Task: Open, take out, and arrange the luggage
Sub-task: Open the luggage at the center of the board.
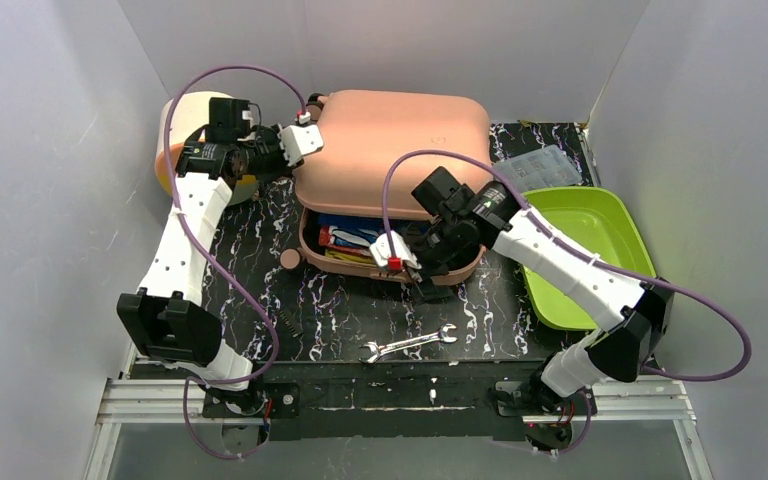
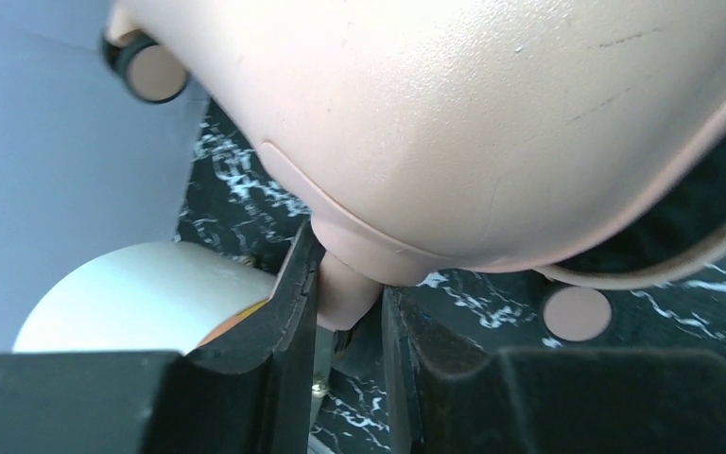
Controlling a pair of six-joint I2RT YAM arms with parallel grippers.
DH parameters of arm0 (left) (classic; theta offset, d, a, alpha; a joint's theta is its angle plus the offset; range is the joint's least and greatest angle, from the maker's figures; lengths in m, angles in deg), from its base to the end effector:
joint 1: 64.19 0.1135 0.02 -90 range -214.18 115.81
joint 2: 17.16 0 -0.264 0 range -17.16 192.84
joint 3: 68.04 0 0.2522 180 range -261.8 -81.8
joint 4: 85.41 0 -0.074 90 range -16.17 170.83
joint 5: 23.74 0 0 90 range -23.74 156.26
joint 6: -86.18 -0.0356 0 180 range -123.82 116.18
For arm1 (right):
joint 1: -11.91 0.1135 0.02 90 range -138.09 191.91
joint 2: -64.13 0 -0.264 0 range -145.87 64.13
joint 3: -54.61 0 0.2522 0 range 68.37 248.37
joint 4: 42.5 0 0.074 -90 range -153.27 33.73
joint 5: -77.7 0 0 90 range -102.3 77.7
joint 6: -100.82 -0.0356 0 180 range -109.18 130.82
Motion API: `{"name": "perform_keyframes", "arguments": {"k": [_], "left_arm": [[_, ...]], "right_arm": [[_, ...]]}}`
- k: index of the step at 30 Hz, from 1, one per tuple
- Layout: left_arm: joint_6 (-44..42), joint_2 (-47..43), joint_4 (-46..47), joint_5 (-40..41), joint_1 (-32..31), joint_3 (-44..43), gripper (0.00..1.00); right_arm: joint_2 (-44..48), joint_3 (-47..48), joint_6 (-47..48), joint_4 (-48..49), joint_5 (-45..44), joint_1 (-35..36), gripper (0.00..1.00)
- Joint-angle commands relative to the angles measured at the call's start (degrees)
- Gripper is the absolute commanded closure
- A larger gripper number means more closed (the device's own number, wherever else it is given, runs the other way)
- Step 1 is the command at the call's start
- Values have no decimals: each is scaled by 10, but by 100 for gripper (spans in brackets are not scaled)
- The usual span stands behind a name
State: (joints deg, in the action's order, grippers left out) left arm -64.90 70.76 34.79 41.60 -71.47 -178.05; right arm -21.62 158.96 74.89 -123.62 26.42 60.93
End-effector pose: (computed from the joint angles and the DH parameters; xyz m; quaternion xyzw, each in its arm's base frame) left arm 0.3237 -0.0563 0.4071 0.5705 0.6726 0.0238 0.4706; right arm 0.1710 0.2308 0.3669 -0.8080 0.4395 0.2899 0.2643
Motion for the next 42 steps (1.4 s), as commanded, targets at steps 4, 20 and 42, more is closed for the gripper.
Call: {"name": "perform_keyframes", "arguments": {"k": [4,20,42], "left_arm": [[102,10,244,48,2,-49,100],[11,-31,145,-38,2,12,53],[-284,19,-10,-26,40,122,2]], "right_arm": [[33,-89,-97,318,-283,17,2],[7,-63,-91,439,-445,-1,2],[90,-99,-118,327,-270,-38,2]]}}
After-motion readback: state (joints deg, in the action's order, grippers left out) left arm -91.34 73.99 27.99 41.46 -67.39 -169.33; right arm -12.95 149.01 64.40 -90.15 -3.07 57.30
